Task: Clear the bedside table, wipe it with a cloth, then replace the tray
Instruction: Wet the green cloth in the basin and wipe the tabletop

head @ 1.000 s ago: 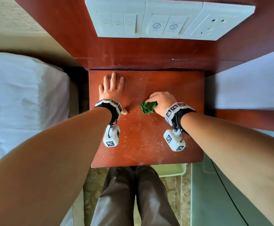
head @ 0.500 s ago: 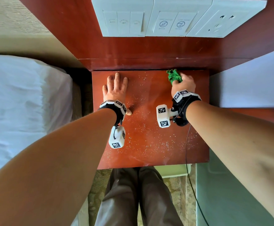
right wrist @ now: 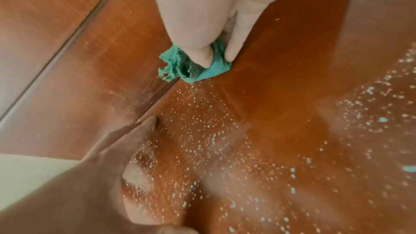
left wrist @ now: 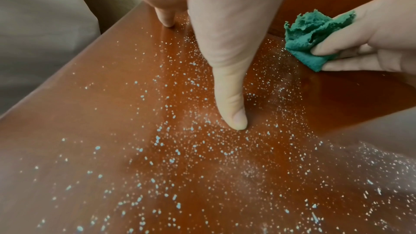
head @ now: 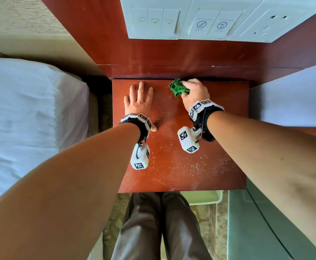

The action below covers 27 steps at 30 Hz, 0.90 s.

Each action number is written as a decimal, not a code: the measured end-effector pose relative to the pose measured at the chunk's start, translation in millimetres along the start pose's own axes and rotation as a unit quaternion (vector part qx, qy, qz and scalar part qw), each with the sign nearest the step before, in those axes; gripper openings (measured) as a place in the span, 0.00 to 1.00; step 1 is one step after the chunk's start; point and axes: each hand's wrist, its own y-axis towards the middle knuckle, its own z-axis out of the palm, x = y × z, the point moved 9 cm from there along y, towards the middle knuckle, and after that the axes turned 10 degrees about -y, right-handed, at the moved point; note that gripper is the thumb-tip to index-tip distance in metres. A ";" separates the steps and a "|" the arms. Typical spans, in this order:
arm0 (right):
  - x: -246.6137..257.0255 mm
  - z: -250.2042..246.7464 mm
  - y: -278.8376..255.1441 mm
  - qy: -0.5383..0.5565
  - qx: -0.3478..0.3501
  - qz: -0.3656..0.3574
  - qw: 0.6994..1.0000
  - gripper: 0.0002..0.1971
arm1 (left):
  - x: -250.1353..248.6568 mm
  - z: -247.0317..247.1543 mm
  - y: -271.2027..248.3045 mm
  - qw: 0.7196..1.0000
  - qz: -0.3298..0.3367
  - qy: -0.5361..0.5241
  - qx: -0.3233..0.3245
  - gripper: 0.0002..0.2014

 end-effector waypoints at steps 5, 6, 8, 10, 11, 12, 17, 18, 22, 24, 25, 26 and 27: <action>14.6 14.4 -19.0 -0.023 0.042 -0.122 0.991 0.22 | 0.7 0.0 0.5 1.000 0.003 0.000 -0.004 0.74; 16.4 17.8 -25.9 -0.031 0.059 -0.145 0.987 0.22 | 0.9 0.0 0.6 1.000 0.004 0.000 -0.004 0.75; 17.0 26.9 -41.1 -0.054 0.110 -0.174 0.977 0.21 | 0.9 0.2 0.8 1.000 0.004 0.001 -0.003 0.75; 17.7 36.4 -55.7 -0.087 0.164 -0.202 0.962 0.21 | 1.2 0.1 0.9 1.000 0.002 0.004 0.000 0.75; 17.9 40.2 -60.6 -0.099 0.187 -0.211 0.954 0.22 | 1.6 0.0 1.3 1.000 0.002 0.005 0.001 0.75; 18.1 43.5 -64.2 -0.108 0.209 -0.216 0.948 0.23 | 1.6 0.3 1.4 1.000 0.001 0.006 0.003 0.75; 17.3 46.4 -60.8 -0.095 0.265 -0.183 0.942 0.24 | 0.8 -0.8 -0.1 1.000 0.008 0.003 -0.005 0.75; 14.3 41.9 -56.4 -0.079 0.258 -0.155 0.950 0.23 | 1.1 -2.1 -0.7 1.000 0.013 0.000 -0.010 0.74; -10.6 8.1 -37.1 0.034 0.131 0.002 0.991 0.19 | 6.6 -12.5 -5.2 0.999 0.032 -0.010 -0.037 0.73; -23.2 -7.5 -27.8 0.053 0.053 0.062 0.995 0.19 | 15.0 -19.7 -9.5 0.998 0.033 -0.012 -0.056 0.71; -29.5 -13.4 -24.4 0.050 0.022 0.091 0.994 0.20 | 21.1 -21.4 -11.6 0.998 0.029 -0.009 -0.059 0.71; -35.6 -17.5 -21.4 0.043 -0.001 0.119 0.992 0.20 | 28.1 -21.7 -12.8 0.998 0.022 -0.005 -0.058 0.71; -40.9 -20.0 -19.2 0.038 -0.016 0.145 0.989 0.21 | 35.4 -20.8 -13.5 0.998 0.016 -0.003 -0.057 0.72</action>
